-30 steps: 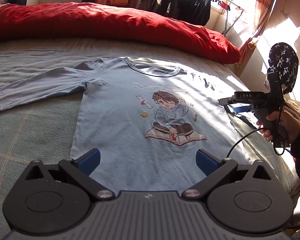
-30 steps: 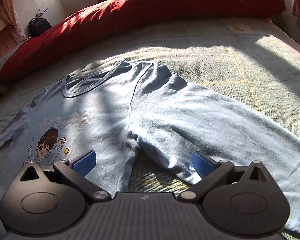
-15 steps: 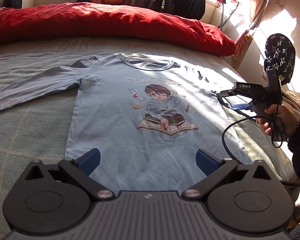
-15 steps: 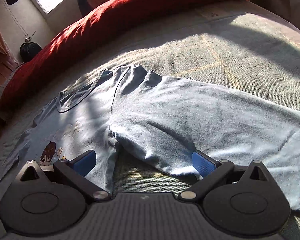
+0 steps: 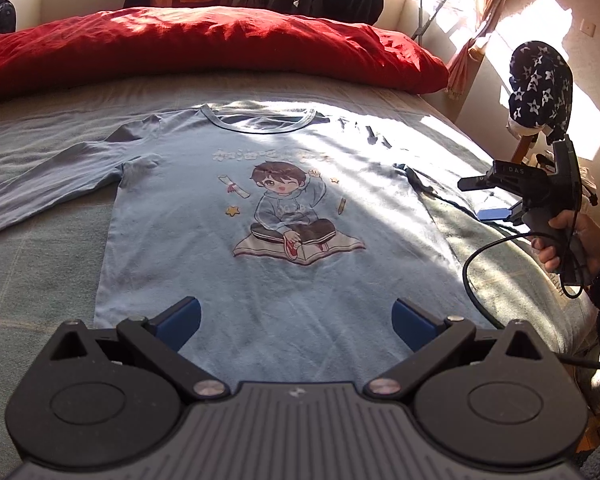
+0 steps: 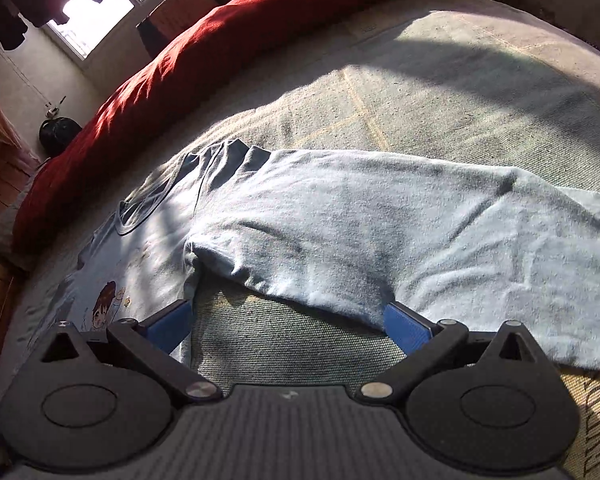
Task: Fold clothes
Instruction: 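Press the folded sleeve flat beside the collar with the right gripper, then lift the open right gripper off the sleeve and move it back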
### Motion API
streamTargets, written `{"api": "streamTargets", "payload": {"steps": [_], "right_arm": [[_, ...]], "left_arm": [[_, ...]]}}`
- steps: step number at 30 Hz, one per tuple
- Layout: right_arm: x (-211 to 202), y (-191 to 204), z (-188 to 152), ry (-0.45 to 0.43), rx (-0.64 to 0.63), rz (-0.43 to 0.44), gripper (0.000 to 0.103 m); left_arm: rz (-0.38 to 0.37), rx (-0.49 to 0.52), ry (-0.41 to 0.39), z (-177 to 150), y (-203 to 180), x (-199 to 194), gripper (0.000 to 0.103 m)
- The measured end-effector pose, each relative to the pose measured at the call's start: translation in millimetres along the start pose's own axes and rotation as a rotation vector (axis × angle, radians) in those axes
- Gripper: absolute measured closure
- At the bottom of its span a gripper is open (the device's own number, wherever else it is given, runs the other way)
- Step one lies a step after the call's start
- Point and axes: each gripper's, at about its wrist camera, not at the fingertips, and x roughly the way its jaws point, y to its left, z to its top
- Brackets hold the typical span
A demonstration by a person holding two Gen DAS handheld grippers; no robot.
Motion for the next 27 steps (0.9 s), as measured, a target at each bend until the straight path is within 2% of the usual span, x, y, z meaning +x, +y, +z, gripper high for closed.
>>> {"api": "streamTargets", "payload": {"steps": [1,5,10,18,21,24,27], "right_arm": [[-5.5,-0.4,-0.3,0.026,0.001,0.025,0.000],[-37.7,-31.9,8.0,-0.040,0.016,-0.074,0.000],[-78.2,-72.0,18.7,-0.127,0.035,-0.203,0.000],[-105.7,-137.4,-1.6,-0.161,0.181,-0.247,0.000],[-119.0,-139.3,-2.5,-0.189,0.213,-0.283,0.000],[-119.3,-125.0,-4.9,-0.175,0.161,-0.236,0.000],[-112.8,-115.7,-11.5,-0.146,0.138,-0.275,0.000]], "left_arm": [[0.004,0.000,0.001,0.2,0.1,-0.6,0.002],[0.023,-0.018,0.001,1.1,1.2,0.5,0.002],[0.009,-0.006,0.023,-1.8,-5.0,7.9,0.002],[0.018,0.009,0.045,-0.3,-9.8,15.5,0.002],[0.012,0.007,0.046,0.2,-10.0,16.8,0.002],[0.002,0.008,0.049,-1.3,-11.4,19.8,0.002],[0.014,0.009,0.079,-5.9,-12.8,25.4,0.002]]}}
